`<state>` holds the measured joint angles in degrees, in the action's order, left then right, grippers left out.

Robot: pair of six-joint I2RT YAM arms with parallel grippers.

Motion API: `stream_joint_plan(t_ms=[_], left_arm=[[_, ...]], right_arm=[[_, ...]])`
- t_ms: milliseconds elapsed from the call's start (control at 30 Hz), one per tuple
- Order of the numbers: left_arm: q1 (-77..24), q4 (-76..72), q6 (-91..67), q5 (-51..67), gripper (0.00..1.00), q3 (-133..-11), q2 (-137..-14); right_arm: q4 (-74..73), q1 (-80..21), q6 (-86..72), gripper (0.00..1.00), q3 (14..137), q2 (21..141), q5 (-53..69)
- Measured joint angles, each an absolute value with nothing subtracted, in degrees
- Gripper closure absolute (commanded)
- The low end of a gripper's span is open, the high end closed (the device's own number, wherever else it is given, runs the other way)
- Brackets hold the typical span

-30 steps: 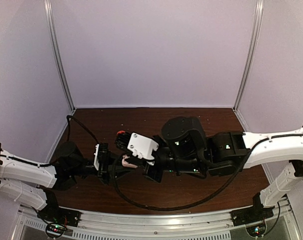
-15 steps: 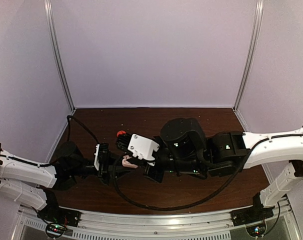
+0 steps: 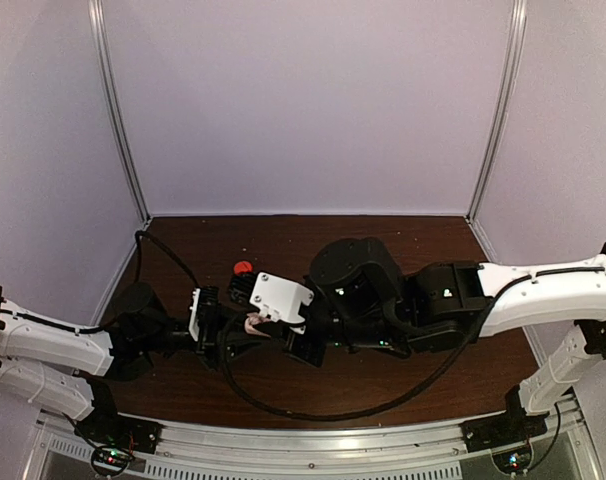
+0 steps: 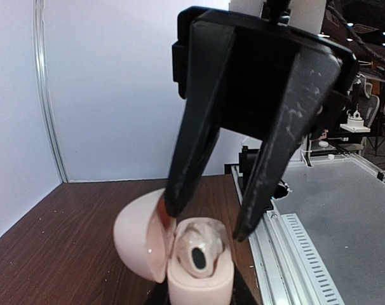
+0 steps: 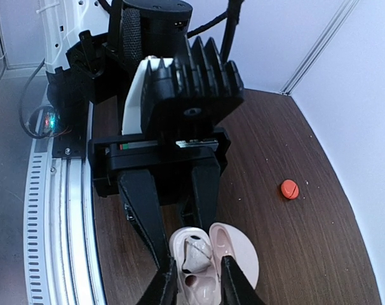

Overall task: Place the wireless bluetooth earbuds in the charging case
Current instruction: Insert the left earbud into the left side groove of the charging case.

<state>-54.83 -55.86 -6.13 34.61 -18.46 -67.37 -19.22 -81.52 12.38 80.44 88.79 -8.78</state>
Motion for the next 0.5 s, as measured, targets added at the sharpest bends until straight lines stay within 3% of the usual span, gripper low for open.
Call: stream_joint_plan(t_ms=[233,500], left_arm=[[-54.83,-59.09,-8.14,34.63,1.0,-18.46,-67.51],[-54.83,-61.45,-9.85,34.59,1.0,-18.46,-68.4]], right_arm=[[-19.92,-81.52,12.23,0.67,80.49,88.84,-8.62],[-19.35,-81.52,11.7,0.68,80.51,87.42,-7.07]])
